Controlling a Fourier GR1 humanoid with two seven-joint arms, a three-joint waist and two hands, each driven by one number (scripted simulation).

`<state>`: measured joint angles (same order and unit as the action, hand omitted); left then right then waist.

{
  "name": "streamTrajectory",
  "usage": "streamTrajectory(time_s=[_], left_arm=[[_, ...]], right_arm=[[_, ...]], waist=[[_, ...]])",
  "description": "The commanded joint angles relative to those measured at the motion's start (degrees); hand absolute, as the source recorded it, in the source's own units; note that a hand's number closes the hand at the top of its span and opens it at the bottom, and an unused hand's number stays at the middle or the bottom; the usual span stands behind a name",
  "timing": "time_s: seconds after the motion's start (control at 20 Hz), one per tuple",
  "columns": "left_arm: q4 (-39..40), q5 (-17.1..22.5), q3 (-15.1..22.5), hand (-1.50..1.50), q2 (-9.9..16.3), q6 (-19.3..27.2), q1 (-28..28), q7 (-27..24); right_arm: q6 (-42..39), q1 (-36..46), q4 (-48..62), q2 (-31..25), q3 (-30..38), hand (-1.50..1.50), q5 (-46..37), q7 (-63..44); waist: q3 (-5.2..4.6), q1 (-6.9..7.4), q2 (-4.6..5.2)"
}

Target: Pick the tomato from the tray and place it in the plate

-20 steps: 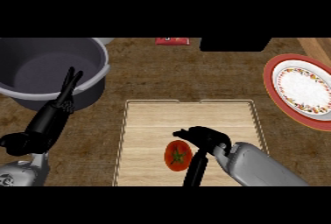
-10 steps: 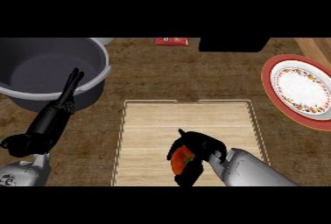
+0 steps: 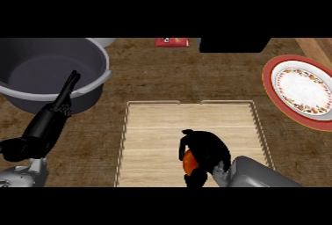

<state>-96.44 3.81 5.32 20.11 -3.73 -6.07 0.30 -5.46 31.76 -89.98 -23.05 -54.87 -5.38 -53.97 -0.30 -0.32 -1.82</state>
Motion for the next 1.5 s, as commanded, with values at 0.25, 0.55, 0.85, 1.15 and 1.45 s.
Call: streamTrajectory(time_s=[0.25, 0.55, 0.85, 1.15, 1.45], left_arm=[[3.13, 0.72, -2.12, 0.00, 1.53, -1.98, -2.45, -1.99], [-0.22, -0.17, -0.95, 0.00, 0.40, -0.86, -3.63, 1.63], [-1.19, 0.75, -2.09, 0.00, 1.68, -3.16, -1.33, 0.37], [-2.67, -0.68, -0.89, 0.00, -0.35, -2.06, 0.20, -0.63], [1.19, -0.72, -1.73, 0.00, -0.70, -3.98, -2.14, -2.16]], right_arm=[[15.10, -2.11, -5.61, -9.20, -8.87, 1.50, -33.44, -5.97], [14.55, -8.43, -24.80, -17.90, -5.47, 1.50, -42.78, -12.18], [12.04, -15.53, -37.98, -21.09, -0.04, 1.50, -49.12, -17.31], [11.60, -18.67, -40.23, -24.99, 12.63, 1.50, -49.59, -15.18], [11.04, -21.27, -35.71, -27.88, 26.54, 1.50, -41.84, -6.24]], waist=[[0.23, -2.59, 1.13], [0.27, -2.32, 1.18], [0.27, -1.65, 1.28], [0.30, -0.83, 1.60], [0.31, -0.26, 1.87]])
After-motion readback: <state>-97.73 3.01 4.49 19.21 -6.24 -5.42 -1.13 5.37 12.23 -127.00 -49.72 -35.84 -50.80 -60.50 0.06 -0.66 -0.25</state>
